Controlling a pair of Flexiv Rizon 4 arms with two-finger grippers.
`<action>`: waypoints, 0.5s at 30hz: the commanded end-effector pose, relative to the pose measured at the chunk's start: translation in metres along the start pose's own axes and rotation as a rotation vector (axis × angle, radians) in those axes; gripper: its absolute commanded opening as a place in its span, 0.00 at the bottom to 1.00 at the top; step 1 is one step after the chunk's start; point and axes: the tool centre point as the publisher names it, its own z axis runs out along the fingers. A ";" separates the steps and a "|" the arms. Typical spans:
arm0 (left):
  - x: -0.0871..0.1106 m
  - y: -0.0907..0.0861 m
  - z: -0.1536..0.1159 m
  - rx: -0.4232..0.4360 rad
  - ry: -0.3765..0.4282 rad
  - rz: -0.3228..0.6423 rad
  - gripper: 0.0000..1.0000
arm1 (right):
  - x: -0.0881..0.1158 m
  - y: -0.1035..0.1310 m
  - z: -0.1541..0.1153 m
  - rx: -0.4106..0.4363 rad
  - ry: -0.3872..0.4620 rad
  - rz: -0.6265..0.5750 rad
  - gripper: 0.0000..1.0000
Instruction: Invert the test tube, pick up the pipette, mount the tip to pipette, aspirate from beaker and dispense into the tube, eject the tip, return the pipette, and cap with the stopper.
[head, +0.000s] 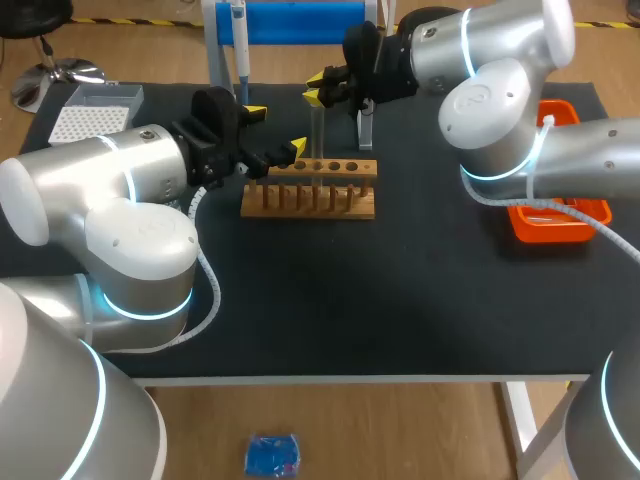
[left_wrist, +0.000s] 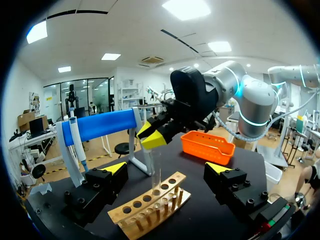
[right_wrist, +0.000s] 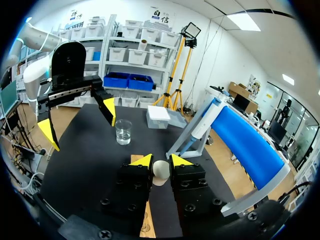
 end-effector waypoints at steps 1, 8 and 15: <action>-0.001 0.000 0.000 0.001 0.005 -0.001 1.00 | 0.002 0.001 -0.005 -0.002 0.003 -0.001 0.00; -0.001 0.000 0.000 0.001 0.005 -0.001 1.00 | 0.003 0.002 -0.005 -0.006 0.007 -0.005 0.00; -0.001 0.000 0.000 0.001 0.005 -0.001 1.00 | 0.005 0.001 -0.003 0.000 0.014 -0.009 0.00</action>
